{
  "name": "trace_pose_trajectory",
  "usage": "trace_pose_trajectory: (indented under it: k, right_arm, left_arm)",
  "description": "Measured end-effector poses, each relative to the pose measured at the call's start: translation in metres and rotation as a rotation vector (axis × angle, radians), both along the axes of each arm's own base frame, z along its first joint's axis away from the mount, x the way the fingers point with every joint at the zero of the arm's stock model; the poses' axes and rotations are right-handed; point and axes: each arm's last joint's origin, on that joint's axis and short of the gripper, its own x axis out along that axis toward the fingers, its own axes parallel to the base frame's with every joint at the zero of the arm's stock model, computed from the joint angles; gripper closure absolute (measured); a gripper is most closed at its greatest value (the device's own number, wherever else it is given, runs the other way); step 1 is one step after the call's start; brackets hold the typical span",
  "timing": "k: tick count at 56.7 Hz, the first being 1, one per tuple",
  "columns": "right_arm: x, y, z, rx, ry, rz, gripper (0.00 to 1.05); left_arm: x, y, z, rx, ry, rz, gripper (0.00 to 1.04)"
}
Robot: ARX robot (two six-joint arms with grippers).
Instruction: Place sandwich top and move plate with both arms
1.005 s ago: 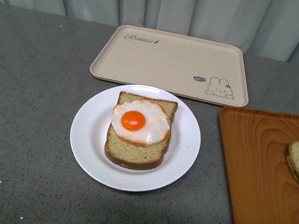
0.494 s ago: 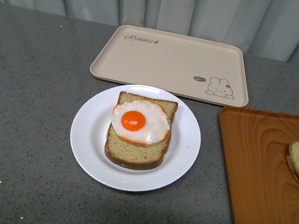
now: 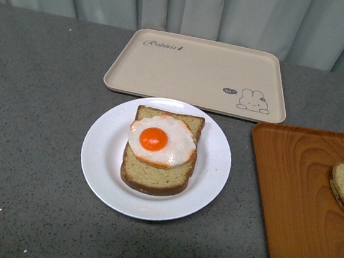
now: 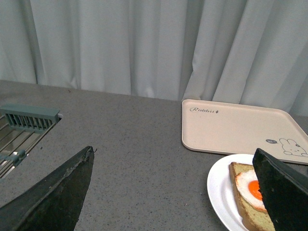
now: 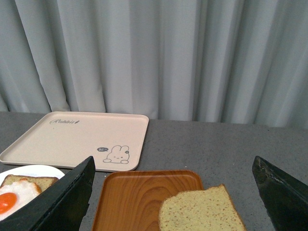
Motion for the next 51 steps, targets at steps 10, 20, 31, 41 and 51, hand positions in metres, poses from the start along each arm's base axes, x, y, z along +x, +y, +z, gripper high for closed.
trace_pose_trajectory:
  k: [10, 20, 31, 41, 51]
  right_arm:
    - [0.000, 0.000, 0.000, 0.000, 0.000, 0.000, 0.09]
    - [0.000, 0.000, 0.000, 0.000, 0.000, 0.000, 0.09]
    - [0.000, 0.000, 0.000, 0.000, 0.000, 0.000, 0.09]
    - [0.000, 0.000, 0.000, 0.000, 0.000, 0.000, 0.09]
    - [0.013, -0.010, -0.004, -0.041, 0.158, -0.242, 0.09]
  left_arm:
    - [0.000, 0.000, 0.000, 0.000, 0.000, 0.000, 0.06]
    - [0.000, 0.000, 0.000, 0.000, 0.000, 0.000, 0.06]
    - [0.000, 0.000, 0.000, 0.000, 0.000, 0.000, 0.06]
    - [0.000, 0.000, 0.000, 0.000, 0.000, 0.000, 0.06]
    - [0.000, 0.000, 0.000, 0.000, -0.001, 0.000, 0.06]
